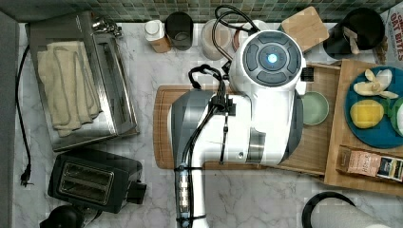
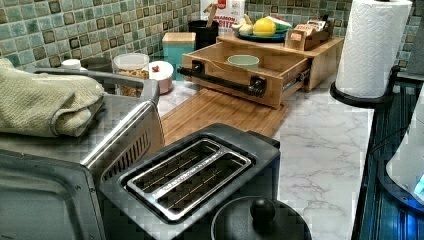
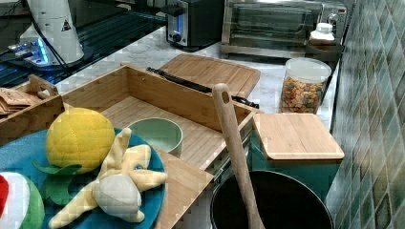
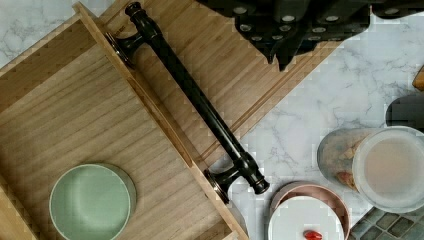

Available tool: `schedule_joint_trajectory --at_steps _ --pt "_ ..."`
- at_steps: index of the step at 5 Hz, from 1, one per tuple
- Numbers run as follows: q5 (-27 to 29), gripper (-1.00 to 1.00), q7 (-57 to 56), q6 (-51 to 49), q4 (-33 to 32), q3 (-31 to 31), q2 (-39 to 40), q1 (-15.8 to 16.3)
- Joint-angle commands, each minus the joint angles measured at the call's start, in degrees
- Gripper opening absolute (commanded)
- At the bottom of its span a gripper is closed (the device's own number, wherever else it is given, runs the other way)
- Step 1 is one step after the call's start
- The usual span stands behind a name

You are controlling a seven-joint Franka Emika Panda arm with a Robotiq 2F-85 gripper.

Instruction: Close the drawer.

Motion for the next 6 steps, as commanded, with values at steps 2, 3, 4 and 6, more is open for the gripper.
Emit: schedule_joint_trajectory --at_steps 2,3,4,6 --pt "0.5 -1.0 -4.8 -1.1 1.0 0.4 0.6 -0.1" --pt "0.6 -1.0 -10.3 -2.6 2.4 -1.2 2.6 2.1" --pt "1.0 -1.0 -15.5 -1.6 3.4 1.4 5.3 1.0" --pt "-0.9 -1.0 -13.8 3.7 0.6 2.4 6.5 2.4"
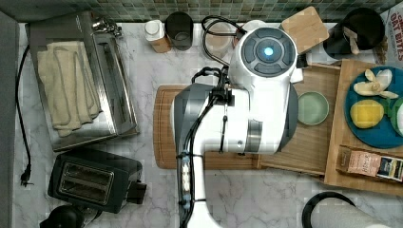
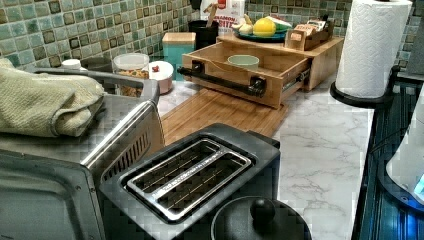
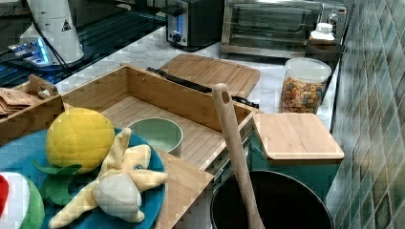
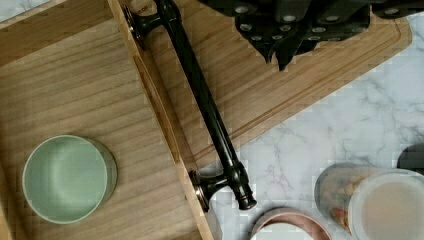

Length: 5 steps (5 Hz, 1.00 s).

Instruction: Close the drawer.

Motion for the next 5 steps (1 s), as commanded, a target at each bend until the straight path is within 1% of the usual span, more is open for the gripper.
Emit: schedule_joint_trajectory --at_steps 1,2,3,4,5 --pt "-3.5 -1.0 -0.7 8.8 -2.5 2.6 3.7 3.0" --pt "-5.0 -1.0 -3.1 12.7 -4.7 3.0 4.6 3.1" --pt "-7.9 -1.0 -6.0 14.7 -6.4 4.0 5.6 3.1" --pt "-9.7 -1.0 -7.3 15.0 -6.0 4.3 8.1 3.6" --pt "-11.1 -1.0 -9.5 20.9 -9.1 4.2 9.2 3.5"
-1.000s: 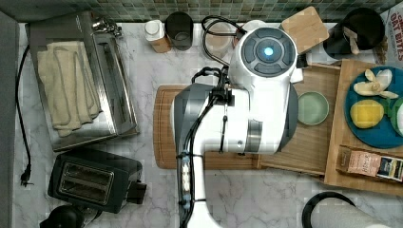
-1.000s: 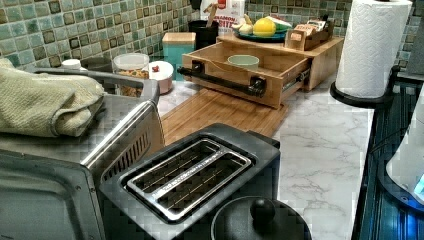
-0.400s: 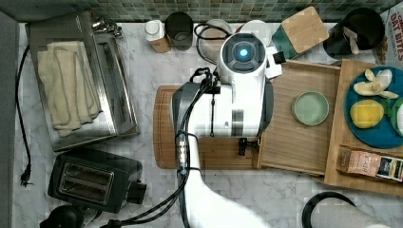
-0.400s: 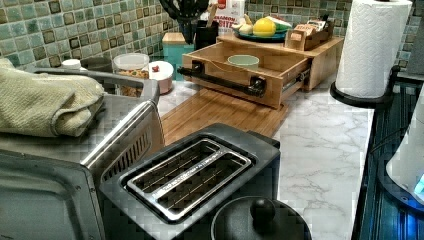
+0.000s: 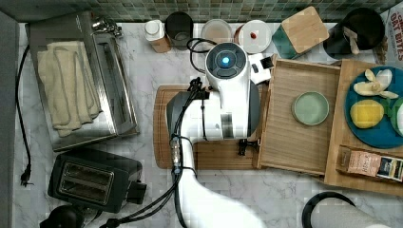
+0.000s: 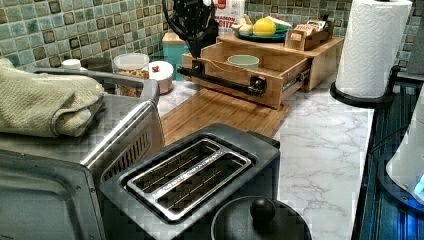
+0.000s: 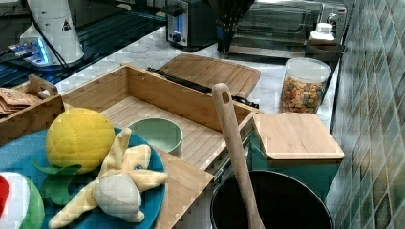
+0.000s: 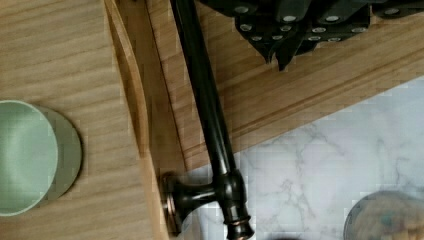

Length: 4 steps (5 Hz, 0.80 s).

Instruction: Close the drawer.

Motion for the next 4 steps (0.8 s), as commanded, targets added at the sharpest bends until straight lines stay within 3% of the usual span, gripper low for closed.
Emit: schedule_joint_trajectory --at_steps 1,4 --pt "-4.1 -1.0 -10.4 11.5 -1.9 2.2 3.7 0.6" --pt "-1.5 -1.0 -11.7 10.4 -1.3 2.6 6.3 -2.8"
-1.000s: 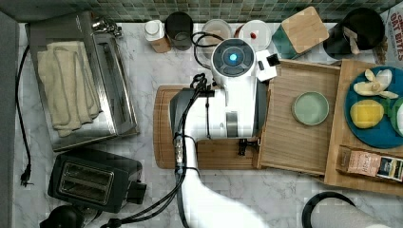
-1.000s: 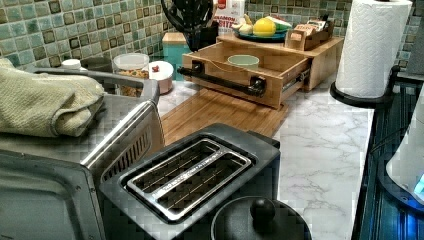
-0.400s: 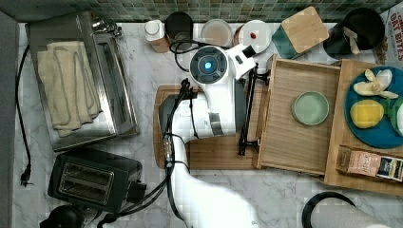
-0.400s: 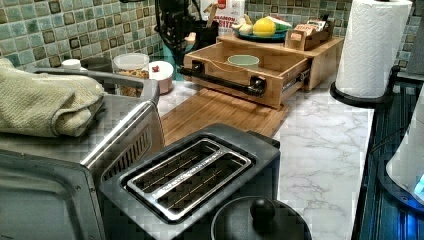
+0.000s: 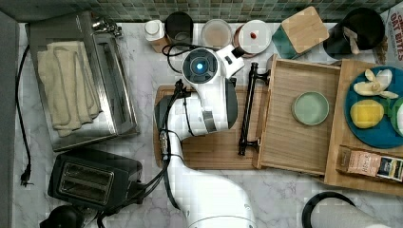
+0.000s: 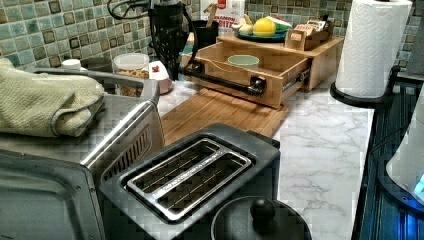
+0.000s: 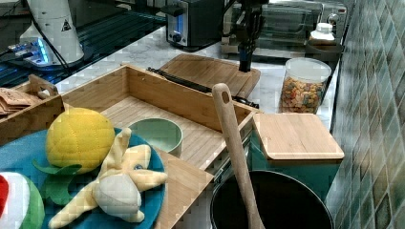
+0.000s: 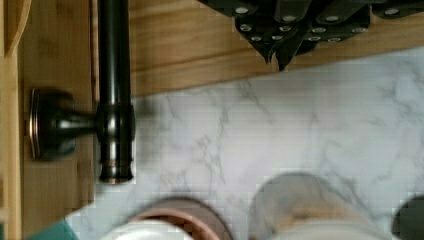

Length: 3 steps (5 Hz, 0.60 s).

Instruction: Close the drawer.

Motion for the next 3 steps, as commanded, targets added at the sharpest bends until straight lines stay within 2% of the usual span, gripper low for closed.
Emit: schedule_joint_trajectory --at_steps 1,2,3 --pt "0.6 -1.0 -8.3 1.5 -4.6 -1.0 -2.2 -4.3" --pt "-0.1 -1.0 -9.1 5.0 -7.1 -2.2 -3.1 -4.4" --pt "1.2 -1.0 -12.1 5.5 -9.3 -1.7 -4.5 -6.7"
